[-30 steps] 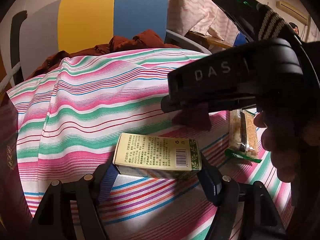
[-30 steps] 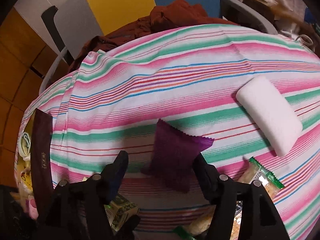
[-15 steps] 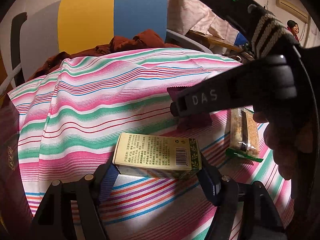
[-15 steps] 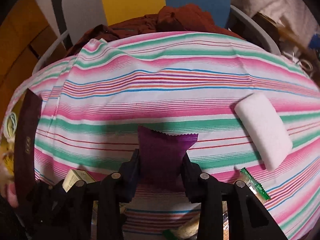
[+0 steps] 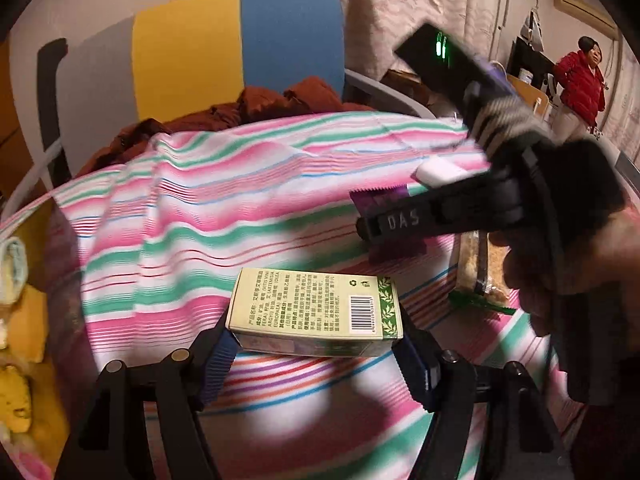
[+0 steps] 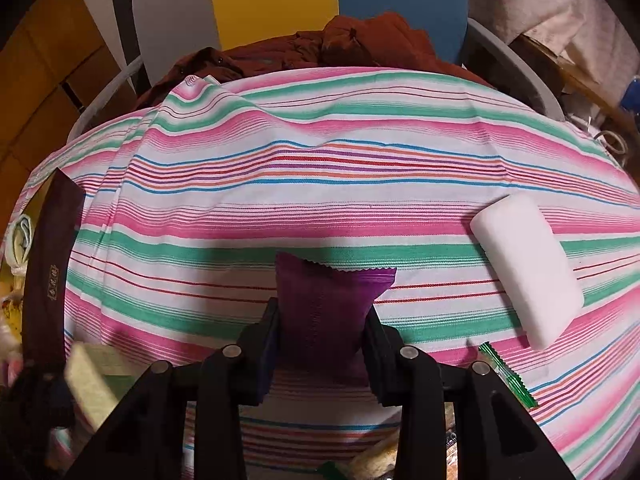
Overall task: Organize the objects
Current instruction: 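Carry the tea box and purple sachet into the gold tray and open both grippers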
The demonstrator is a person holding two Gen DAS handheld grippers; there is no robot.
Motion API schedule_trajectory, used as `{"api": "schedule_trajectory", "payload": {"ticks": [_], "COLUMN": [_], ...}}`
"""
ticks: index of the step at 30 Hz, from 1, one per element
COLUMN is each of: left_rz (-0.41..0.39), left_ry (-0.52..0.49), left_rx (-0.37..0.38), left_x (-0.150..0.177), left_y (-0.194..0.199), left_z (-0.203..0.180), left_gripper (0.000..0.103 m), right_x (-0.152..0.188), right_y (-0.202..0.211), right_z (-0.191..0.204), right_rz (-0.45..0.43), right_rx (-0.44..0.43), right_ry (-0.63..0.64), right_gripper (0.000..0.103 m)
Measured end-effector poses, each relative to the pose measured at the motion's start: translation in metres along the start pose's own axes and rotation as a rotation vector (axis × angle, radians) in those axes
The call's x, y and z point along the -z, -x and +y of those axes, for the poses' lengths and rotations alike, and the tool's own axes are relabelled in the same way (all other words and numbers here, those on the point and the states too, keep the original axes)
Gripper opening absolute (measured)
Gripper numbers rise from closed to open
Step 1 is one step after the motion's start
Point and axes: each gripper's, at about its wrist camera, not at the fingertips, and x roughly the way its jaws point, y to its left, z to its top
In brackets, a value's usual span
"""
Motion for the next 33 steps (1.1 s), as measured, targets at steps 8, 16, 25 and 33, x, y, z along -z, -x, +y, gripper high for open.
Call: {"api": "schedule_trajectory", "payload": {"ticks": [8, 16, 25, 33], "left_rz": [-0.099, -0.159, -0.171, -0.176], "left_ry": [0.004, 0.012, 0.062, 0.177], "left_rx": [-0.001, -0.027, -0.060, -0.152], "left_x": [-0.003, -0.005, 0.004, 0.024], "left_y": [0.063, 0.103, 0.126, 0.156], "left_z": [0.007, 0.018, 0.043, 0.106], "left_gripper": [0.073, 0.073, 0.073, 0.073], "right_x": [0.004, 0.008, 0.011, 0.014], "right_y": [0.006, 0.018, 0.018, 0.022], "right_z": [0.005, 0.009, 0.021, 0.035], "right_rz": [-0.036, -0.077, -0.079, -0.091], "right_rx": [0.042, 0.042, 0.054, 0.079], "right_ry": [0.048, 0.074, 0.097, 0.148], "right_gripper": [0.038, 0.038, 0.038, 0.038]}}
